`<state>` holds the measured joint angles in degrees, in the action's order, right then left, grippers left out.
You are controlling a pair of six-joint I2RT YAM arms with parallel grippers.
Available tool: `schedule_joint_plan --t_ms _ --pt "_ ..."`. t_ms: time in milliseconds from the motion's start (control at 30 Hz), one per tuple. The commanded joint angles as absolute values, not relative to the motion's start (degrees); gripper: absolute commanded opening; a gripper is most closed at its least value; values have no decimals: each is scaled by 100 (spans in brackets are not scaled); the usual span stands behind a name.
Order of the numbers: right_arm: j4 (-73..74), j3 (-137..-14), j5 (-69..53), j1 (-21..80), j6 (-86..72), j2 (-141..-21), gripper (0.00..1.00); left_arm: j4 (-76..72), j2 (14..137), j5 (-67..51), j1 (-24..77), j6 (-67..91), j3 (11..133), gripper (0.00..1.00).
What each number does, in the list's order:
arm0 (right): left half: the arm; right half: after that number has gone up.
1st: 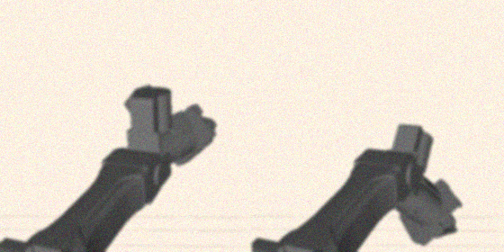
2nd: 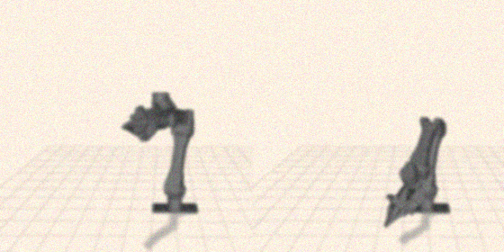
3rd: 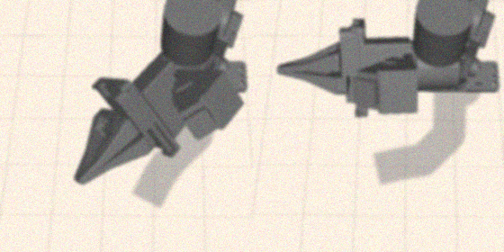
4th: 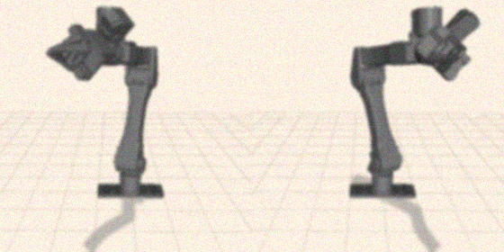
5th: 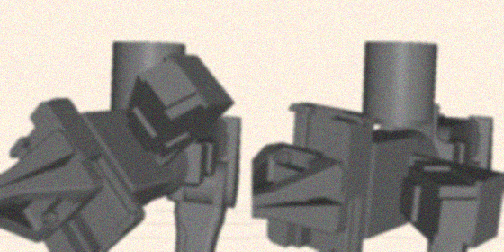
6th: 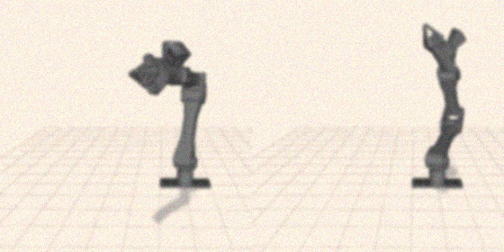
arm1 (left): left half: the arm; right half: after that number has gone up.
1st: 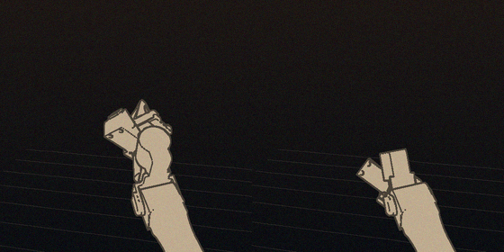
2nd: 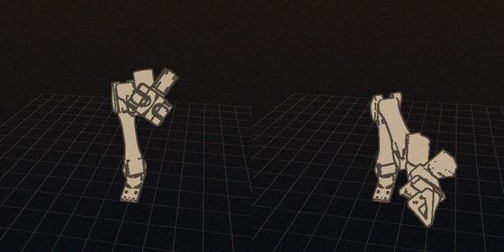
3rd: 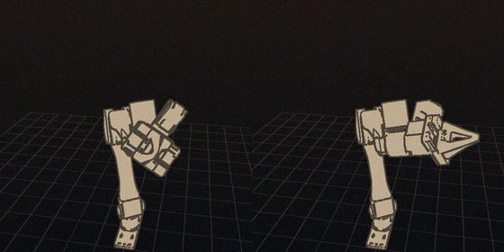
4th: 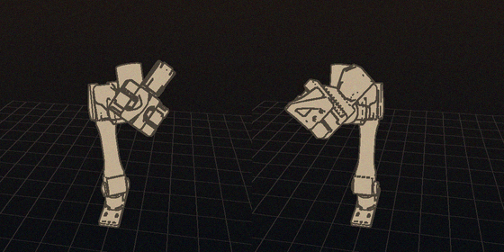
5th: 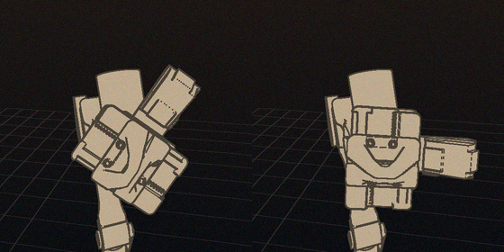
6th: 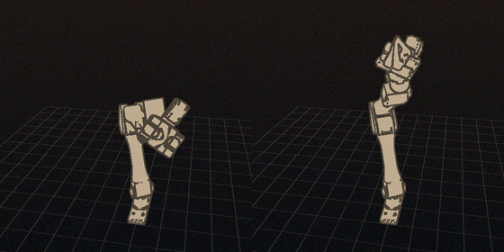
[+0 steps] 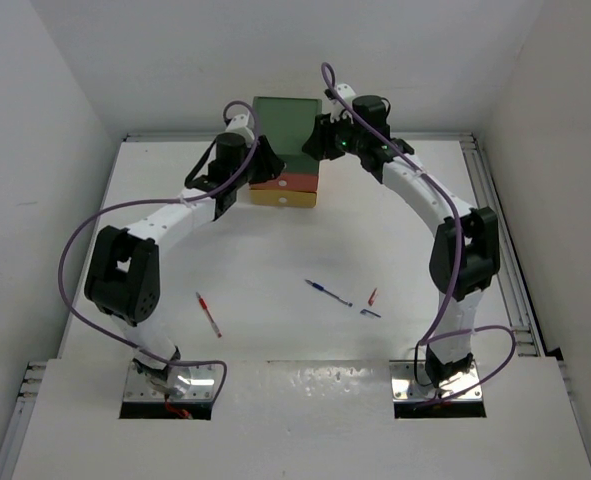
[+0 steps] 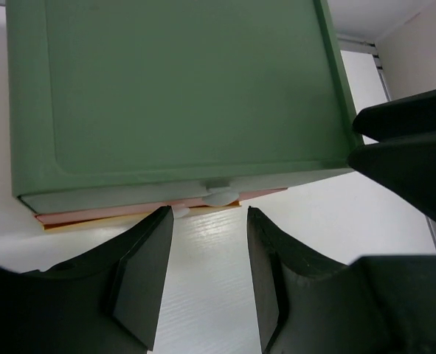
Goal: Sort the stationery into containers
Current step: Open the drawer in the storage box.
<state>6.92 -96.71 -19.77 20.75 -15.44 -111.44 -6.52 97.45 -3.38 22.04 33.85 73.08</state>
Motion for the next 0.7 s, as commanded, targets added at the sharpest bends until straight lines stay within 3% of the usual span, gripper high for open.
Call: schedule_joint_plan --t_ms 0,300,667 --pt "404 -9958 -2083 2048 -1635 -11206 41 -764 9878 -185 2320 3340 7629 51" --pt "457 -9932 -2180 2039 -1643 -11250 39 -765 10169 -35 2399 3252 7883 50" --pt "466 -9818 -2285 2013 -1714 -11241 29 -703 10266 139 2356 3252 8147 50"
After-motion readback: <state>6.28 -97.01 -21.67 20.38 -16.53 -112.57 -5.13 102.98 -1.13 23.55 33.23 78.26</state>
